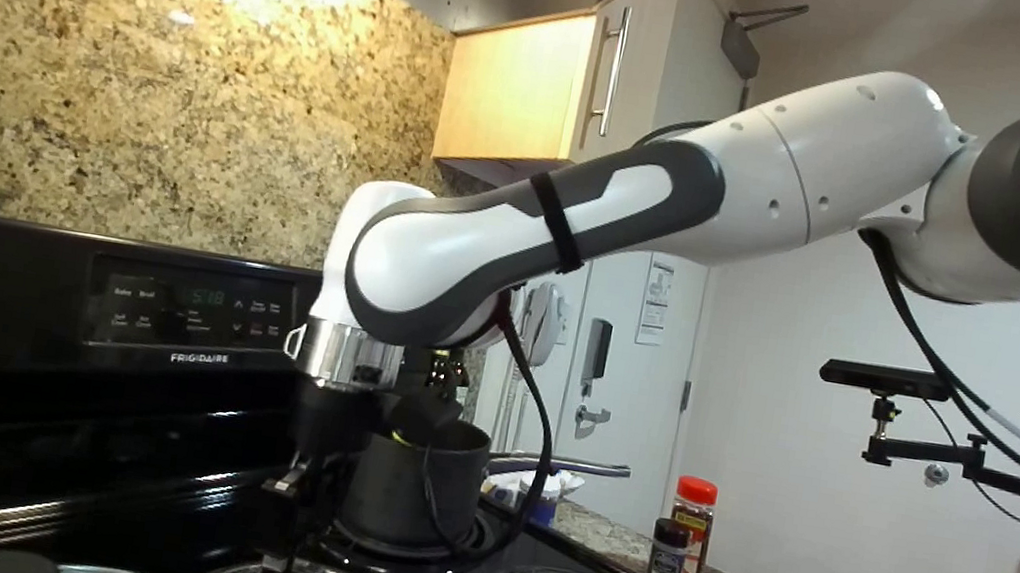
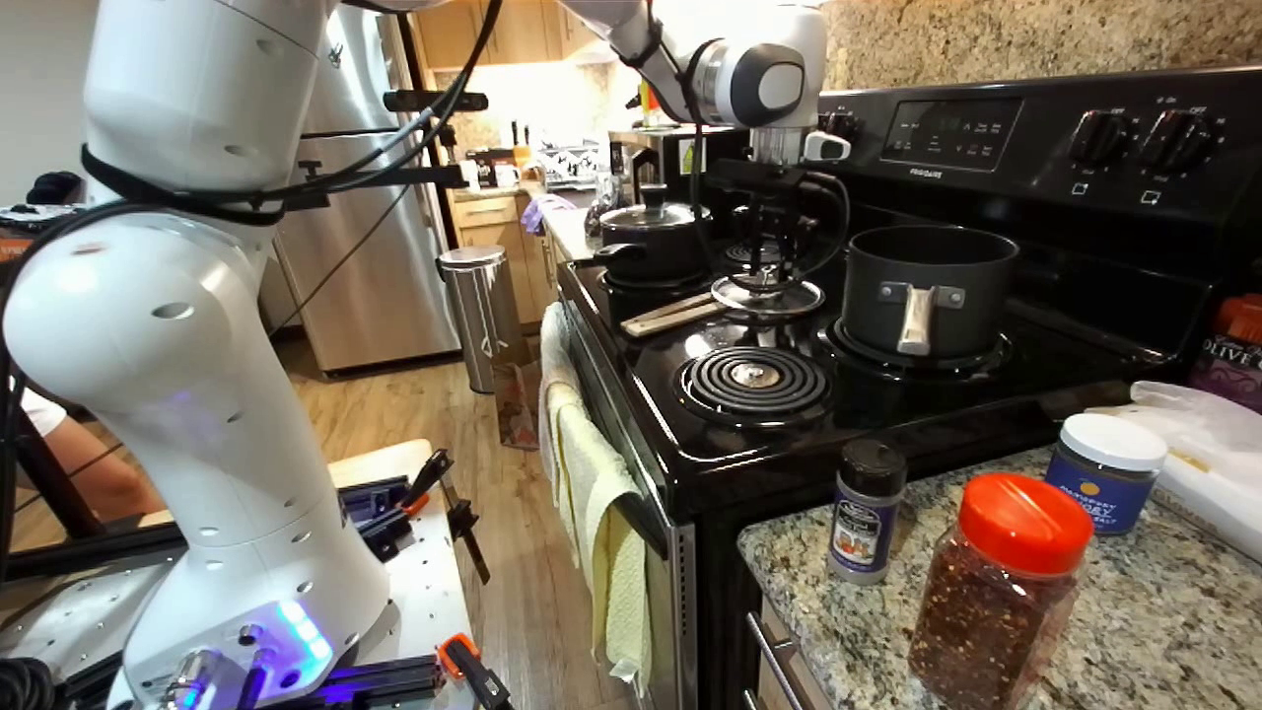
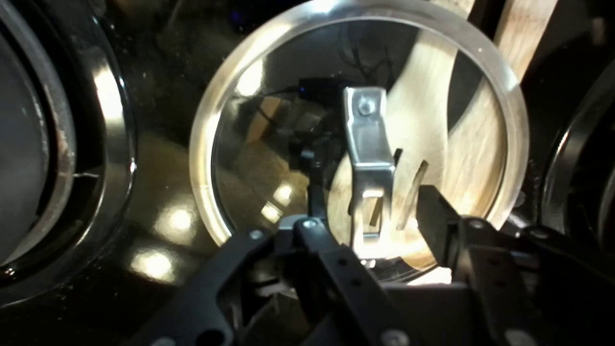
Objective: Take the lid off the pot on the right and put it on the stove
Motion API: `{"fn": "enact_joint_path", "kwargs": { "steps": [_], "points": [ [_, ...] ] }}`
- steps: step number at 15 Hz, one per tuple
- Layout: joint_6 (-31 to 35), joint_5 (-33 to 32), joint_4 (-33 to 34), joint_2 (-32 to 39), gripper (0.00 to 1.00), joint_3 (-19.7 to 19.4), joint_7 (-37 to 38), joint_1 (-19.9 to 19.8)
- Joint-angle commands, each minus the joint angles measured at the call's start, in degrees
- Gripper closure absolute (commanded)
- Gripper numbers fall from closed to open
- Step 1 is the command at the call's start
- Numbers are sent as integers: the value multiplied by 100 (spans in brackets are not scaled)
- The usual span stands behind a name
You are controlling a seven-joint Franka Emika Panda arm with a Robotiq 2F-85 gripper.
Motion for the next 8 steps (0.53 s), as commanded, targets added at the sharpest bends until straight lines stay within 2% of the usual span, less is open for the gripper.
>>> {"fn": "enact_joint_path", "kwargs": {
  "steps": [1, 3, 4, 8],
  "points": [
    [14, 120, -34, -66, 16, 93, -172, -136],
    [106, -28, -44, -118, 4, 8, 23, -68],
    [220, -192, -69, -190, 1, -82, 200, 9],
    [322, -620, 5, -452, 0, -313, 871, 165]
  ]
}}
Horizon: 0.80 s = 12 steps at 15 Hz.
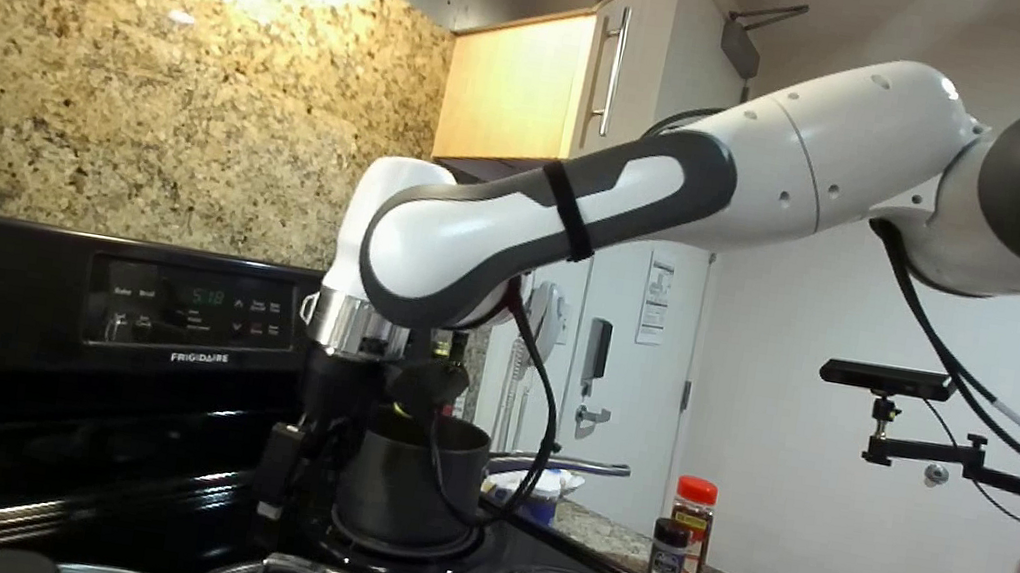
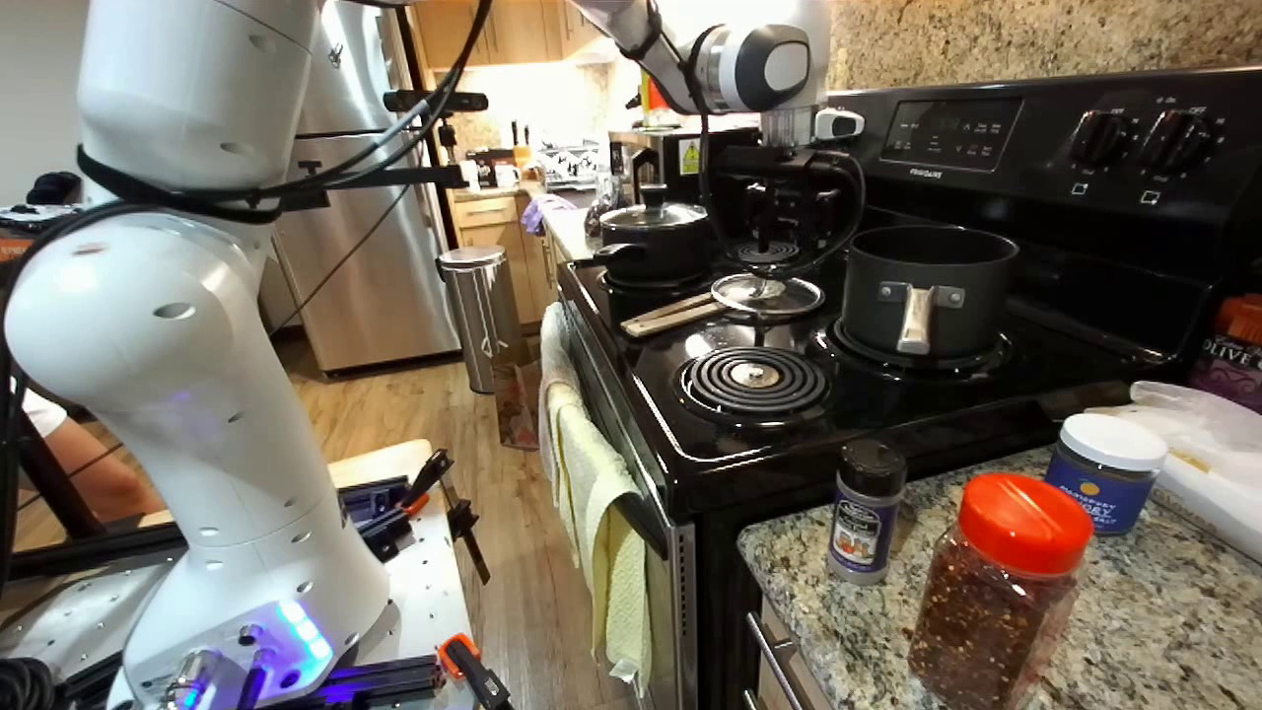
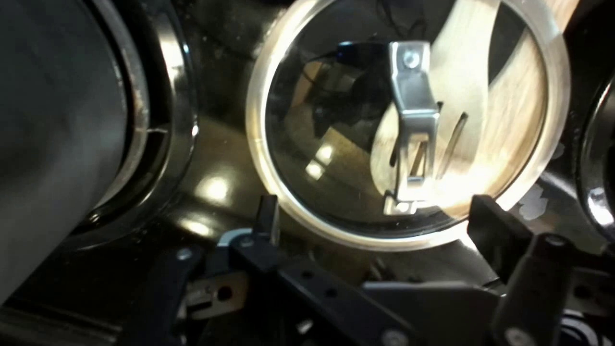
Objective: Take the lid off the pot on the right and put it on the stove
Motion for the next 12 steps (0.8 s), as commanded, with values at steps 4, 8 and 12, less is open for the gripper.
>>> {"fn": "enact_joint_path", "kwargs": {
  "steps": [4, 8, 12],
  "points": [
    [-352, -653, 22, -625, 0, -314, 1269, 244],
    [-790, -988, -95, -1008, 0, -473, 1912, 224],
    [-922, -853, -493, -1531, 0, -632, 2138, -23]
  ]
}}
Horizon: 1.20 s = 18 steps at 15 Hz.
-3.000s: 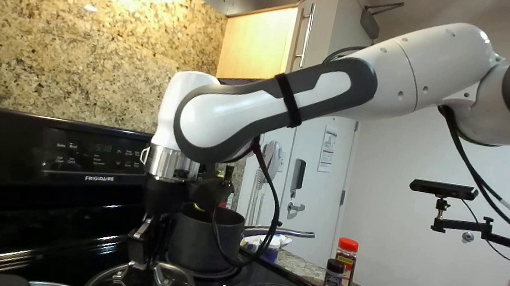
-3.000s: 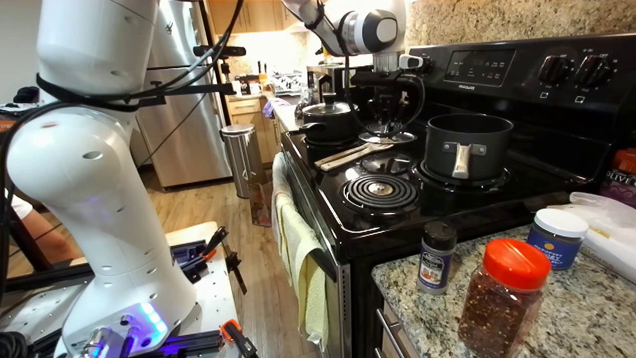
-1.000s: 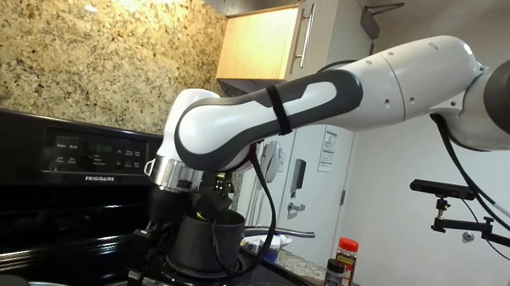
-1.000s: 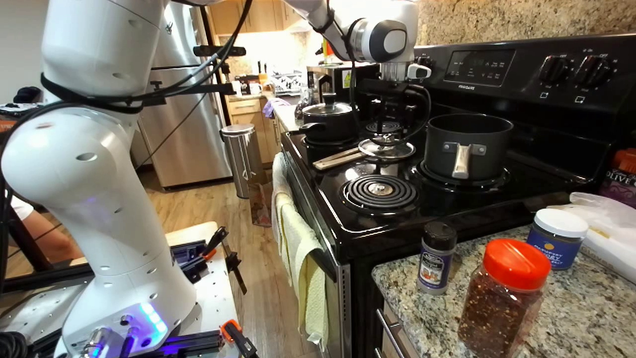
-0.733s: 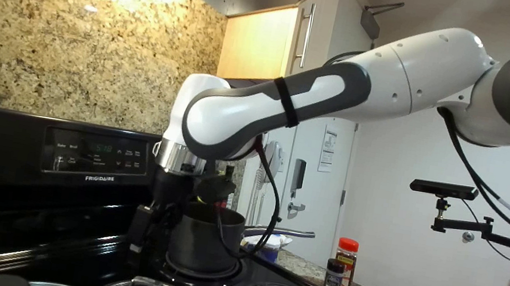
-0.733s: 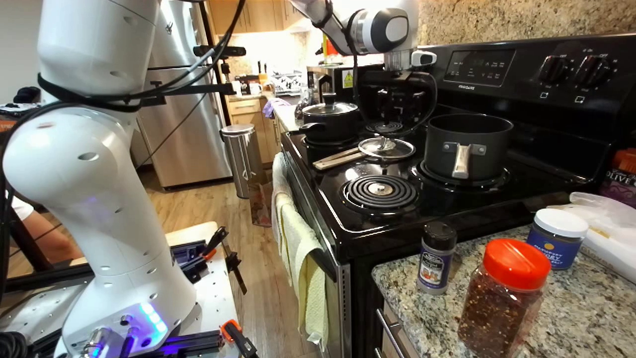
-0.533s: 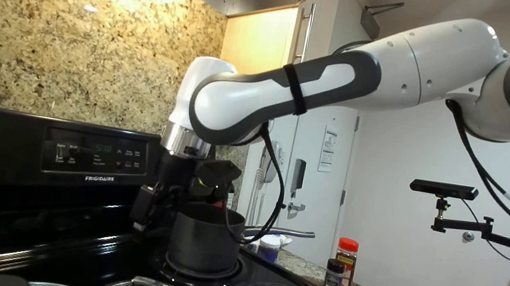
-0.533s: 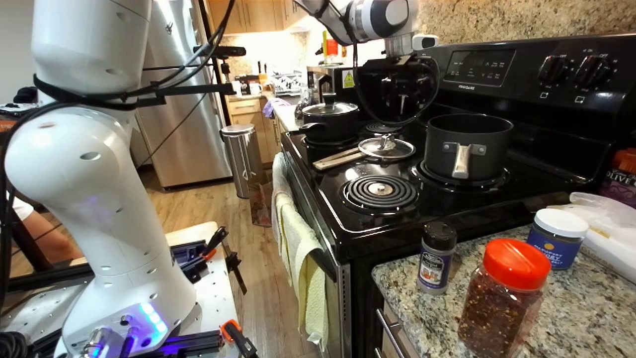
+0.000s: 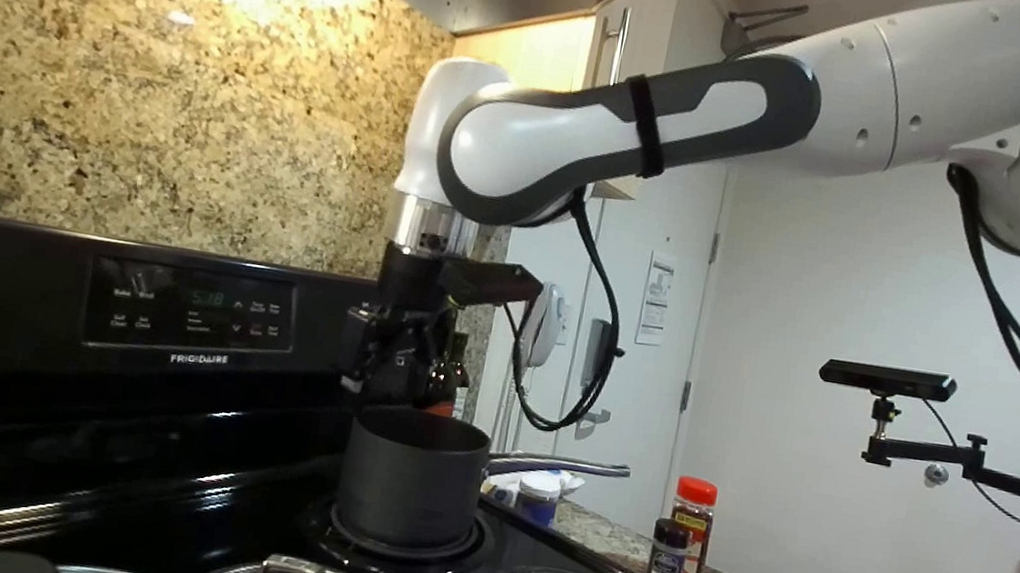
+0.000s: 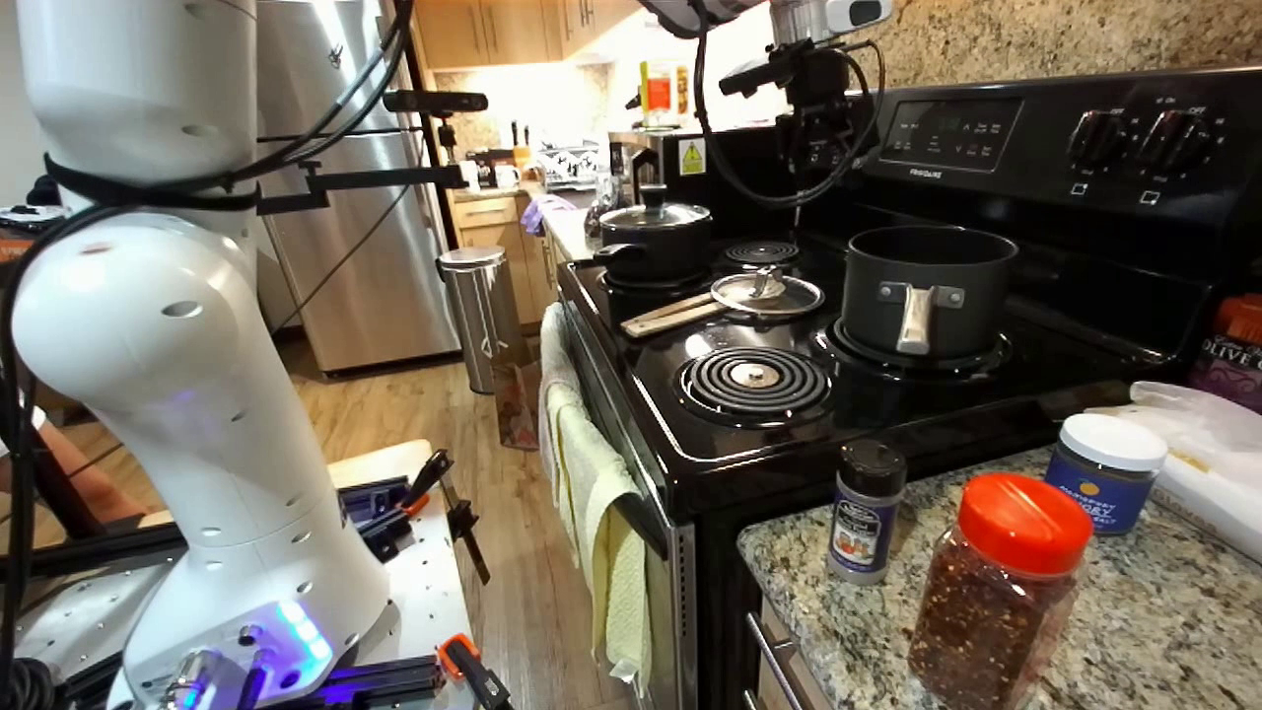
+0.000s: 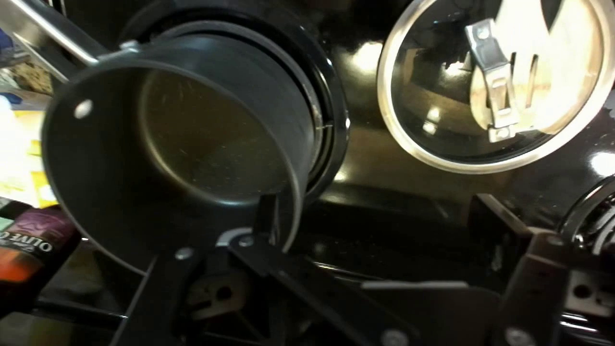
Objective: Take the lid off the pot on the right and put it on the stove
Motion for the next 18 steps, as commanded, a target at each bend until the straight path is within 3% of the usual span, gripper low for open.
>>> {"fn": "enact_joint_path", "kwargs": {
  "steps": [1, 7, 14, 18],
  "points": [
    [-26, -40, -609, -632, 0, -90, 253, -218],
    [283, 132, -1991, -1581, 0, -229, 275, -599],
    [1705, 380, -4140, -2549, 0, -193, 658, -803],
    [2318, -16, -5164, -3045, 0, -86, 1063, -899]
  ]
}}
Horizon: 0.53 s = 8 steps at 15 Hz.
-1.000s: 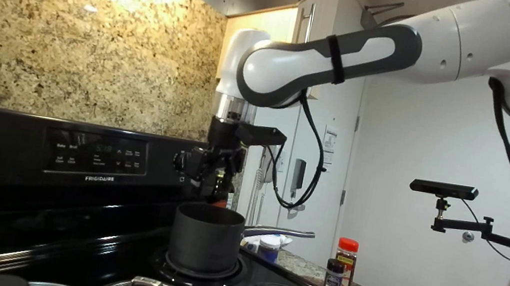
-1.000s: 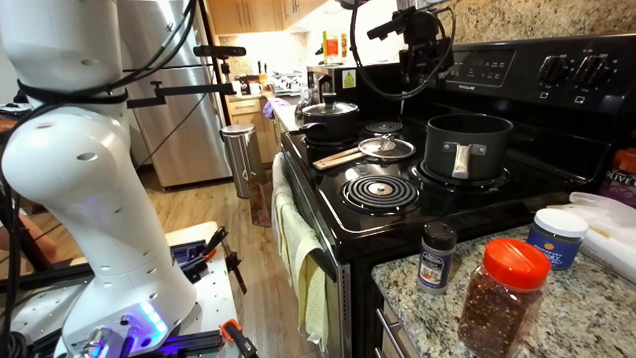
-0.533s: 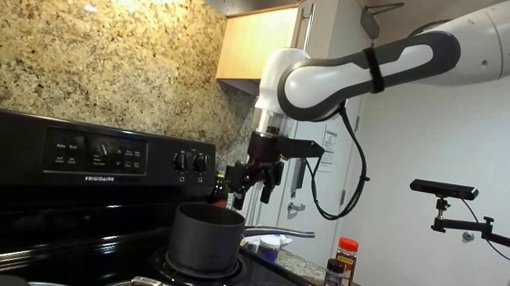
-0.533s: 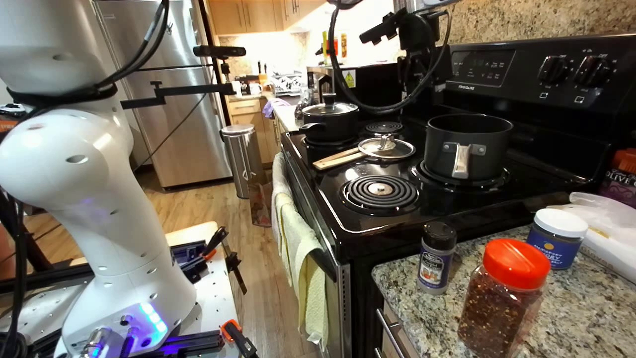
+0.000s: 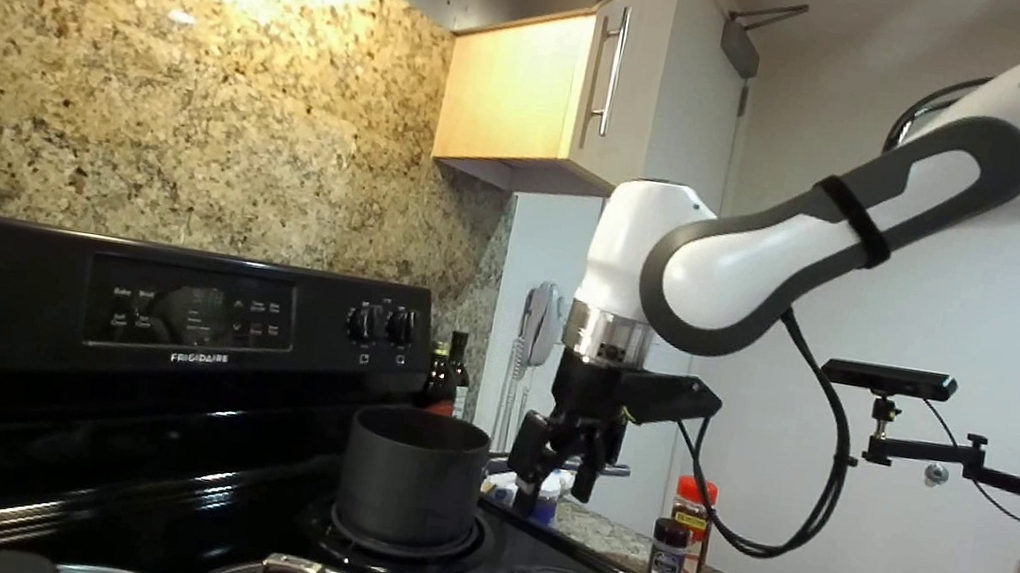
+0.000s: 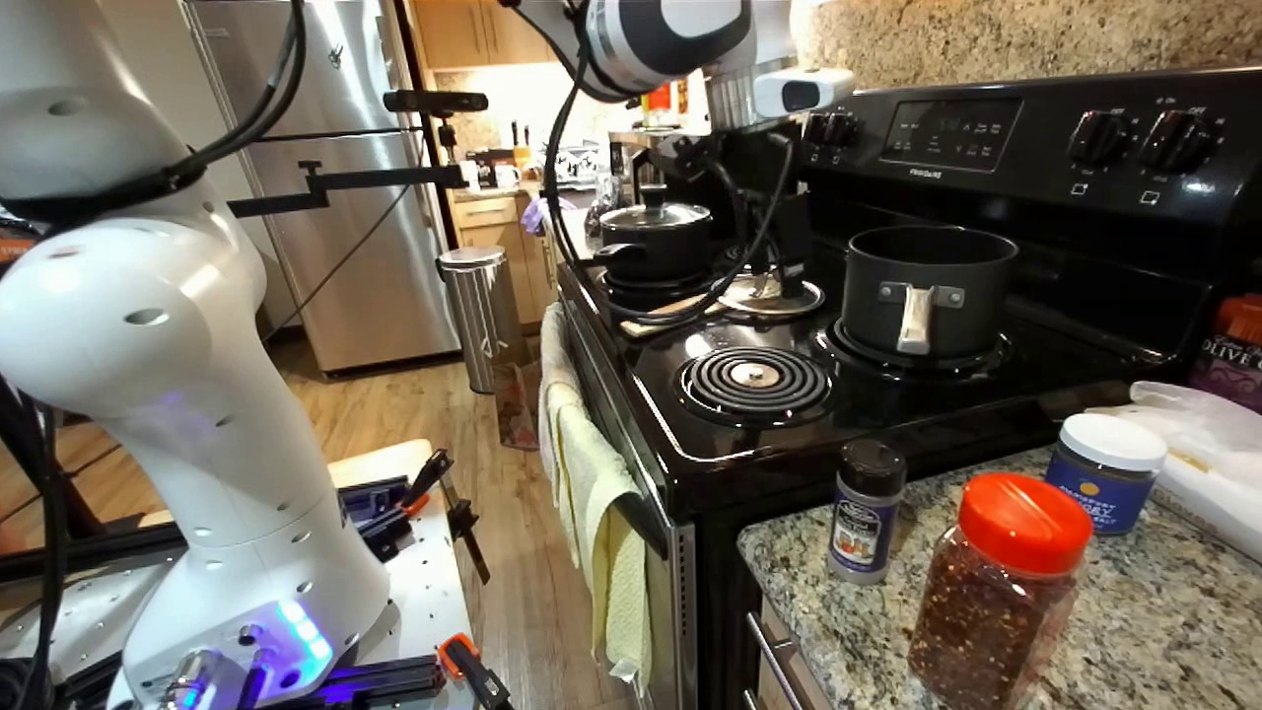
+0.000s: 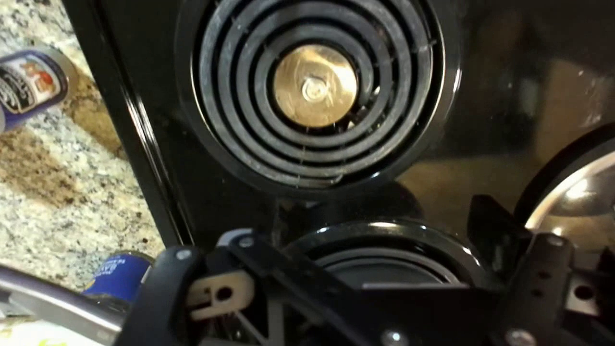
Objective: Take the lid off the pot on the right and put it on the stove
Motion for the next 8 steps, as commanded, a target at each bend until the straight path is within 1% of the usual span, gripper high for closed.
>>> {"fn": "enact_joint_path", "kwargs": {
  "steps": [1, 3, 8],
  "points": [
    [490, -391, -952, -670, 0, 242, 373, -245],
    [537, -559, -1184, -908, 0, 352, 497, -333],
    [-52, -395, -1262, -1453, 0, 533, 323, -441]
  ]
}}
